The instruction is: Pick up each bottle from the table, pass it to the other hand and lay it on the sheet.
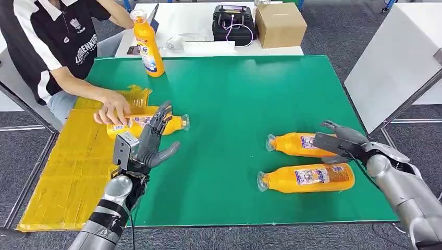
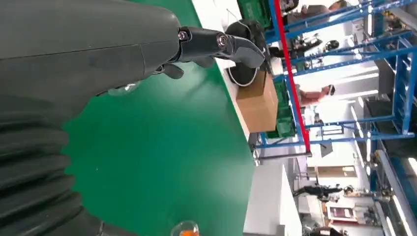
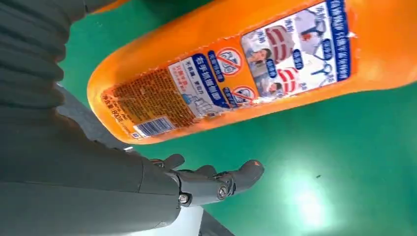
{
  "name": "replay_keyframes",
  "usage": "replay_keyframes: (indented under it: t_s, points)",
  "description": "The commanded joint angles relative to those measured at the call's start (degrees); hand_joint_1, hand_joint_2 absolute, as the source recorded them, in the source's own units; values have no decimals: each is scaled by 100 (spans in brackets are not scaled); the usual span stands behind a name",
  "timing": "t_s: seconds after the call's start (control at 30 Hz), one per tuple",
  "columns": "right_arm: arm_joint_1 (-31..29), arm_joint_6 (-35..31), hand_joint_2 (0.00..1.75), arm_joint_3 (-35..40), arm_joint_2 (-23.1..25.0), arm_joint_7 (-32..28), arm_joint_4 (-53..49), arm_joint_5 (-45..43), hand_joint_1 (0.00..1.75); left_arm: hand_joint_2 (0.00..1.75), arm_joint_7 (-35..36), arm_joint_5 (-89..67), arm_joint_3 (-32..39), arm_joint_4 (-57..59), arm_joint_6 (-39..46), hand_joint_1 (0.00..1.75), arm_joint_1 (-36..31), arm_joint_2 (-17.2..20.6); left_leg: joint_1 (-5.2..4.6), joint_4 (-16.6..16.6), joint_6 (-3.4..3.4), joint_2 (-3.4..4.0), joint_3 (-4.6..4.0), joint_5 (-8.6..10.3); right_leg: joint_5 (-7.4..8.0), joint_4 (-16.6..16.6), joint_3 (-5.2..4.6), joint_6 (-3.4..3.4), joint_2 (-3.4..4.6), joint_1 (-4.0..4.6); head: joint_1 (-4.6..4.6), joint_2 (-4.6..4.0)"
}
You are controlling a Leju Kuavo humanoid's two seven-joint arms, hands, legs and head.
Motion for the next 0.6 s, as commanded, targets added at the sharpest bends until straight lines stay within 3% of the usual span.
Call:
replay_keyframes:
  t_s: [0.03, 0.27, 0.43, 0.6]
  points:
    - [-288, 35, 175, 296, 27, 15, 364, -8, 0, 175, 8, 4, -59, 470, 0, 0, -235, -27, 4, -2, -5, 13, 28, -10, -6, -9, 31, -5, 3, 5, 0, 0]
    - [-369, -77, 175, 536, 53, 191, 537, 154, 0, 175, 0, 54, 0, 615, 14, 0, -274, -63, 4, -1, -4, 14, 24, -8, -4, -8, 26, -4, 5, 5, 0, 0]
    - [-487, -1026, 175, 882, 419, 983, 1358, 823, 0, 175, 56, 69, 100, 648, -4, 0, -226, -145, 8, -5, -5, 24, 33, -10, -1, -16, 35, -5, 15, 10, 0, 0]
    - [-376, -1358, 175, 674, 611, 1089, 1691, 1163, 0, 175, 63, 78, 130, 738, -20, 0, -227, -212, 6, -7, -6, 20, 32, -10, -2, -15, 33, -6, 12, 8, 0, 0]
